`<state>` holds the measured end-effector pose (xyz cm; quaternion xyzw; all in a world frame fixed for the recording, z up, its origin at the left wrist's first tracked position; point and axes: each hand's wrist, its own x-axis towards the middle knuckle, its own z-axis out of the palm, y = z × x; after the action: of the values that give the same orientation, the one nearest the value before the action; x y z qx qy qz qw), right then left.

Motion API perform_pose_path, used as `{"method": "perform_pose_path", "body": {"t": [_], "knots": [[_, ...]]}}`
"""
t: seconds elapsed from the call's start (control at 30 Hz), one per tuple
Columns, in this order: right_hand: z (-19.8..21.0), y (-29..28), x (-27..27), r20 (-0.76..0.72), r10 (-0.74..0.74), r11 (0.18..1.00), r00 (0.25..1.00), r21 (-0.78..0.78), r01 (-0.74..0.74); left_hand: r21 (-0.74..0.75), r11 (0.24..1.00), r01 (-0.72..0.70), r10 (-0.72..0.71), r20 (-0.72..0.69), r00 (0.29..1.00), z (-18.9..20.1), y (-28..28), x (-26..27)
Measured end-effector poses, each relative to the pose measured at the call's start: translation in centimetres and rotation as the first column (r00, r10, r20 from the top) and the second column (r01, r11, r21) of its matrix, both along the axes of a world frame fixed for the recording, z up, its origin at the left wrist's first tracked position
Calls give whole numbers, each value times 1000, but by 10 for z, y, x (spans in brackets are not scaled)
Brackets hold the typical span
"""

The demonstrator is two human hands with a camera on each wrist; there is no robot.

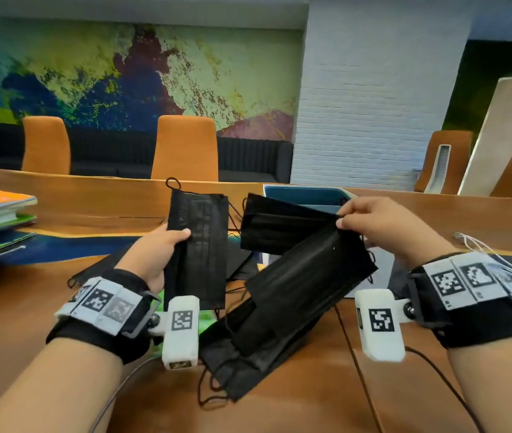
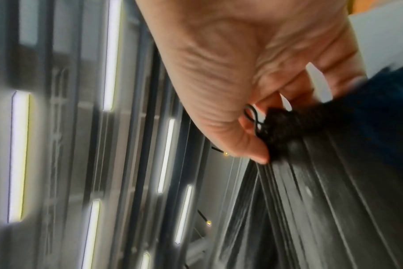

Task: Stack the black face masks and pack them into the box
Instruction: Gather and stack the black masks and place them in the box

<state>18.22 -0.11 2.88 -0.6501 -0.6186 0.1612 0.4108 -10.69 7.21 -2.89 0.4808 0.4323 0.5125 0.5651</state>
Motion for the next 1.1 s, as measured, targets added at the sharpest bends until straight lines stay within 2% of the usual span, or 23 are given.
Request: {"method": "perform_pose_path", "body": {"t": [0.07, 0.13, 0.43, 0.57, 0.67, 0.83, 0.97, 1.1], "knots": [[-3, 1, -1, 213, 17, 998, 977, -66, -3, 8, 1000, 5, -5, -14, 1000, 0, 0, 0], [-8, 4, -4, 336, 49, 989, 940, -147, 1, 13, 1000, 6, -6, -35, 999, -1, 0, 1], [-25, 10, -11, 414, 256, 901, 873, -429, -60, 23, 999, 37, -35, -79, 996, -1, -3, 4], [-30, 10, -14, 401, 286, 884, 870, -462, -77, 26, 998, 56, -53, -82, 995, 0, -4, 5], [-25, 11, -11, 369, 212, 923, 905, -380, -61, 24, 999, 46, -44, -68, 997, 0, -4, 4], [-6, 5, -2, 228, 32, 993, 973, -116, -6, 16, 999, 38, -38, -29, 999, 1, -4, 3], [2, 3, 6, 77, -38, 998, 996, 57, 34, 18, 999, 40, -39, -25, 999, 2, -5, 3], [4, 2, 13, 45, -83, 967, 996, 245, 70, 12, 999, 50, -50, -31, 998, 3, -6, 1]]}}
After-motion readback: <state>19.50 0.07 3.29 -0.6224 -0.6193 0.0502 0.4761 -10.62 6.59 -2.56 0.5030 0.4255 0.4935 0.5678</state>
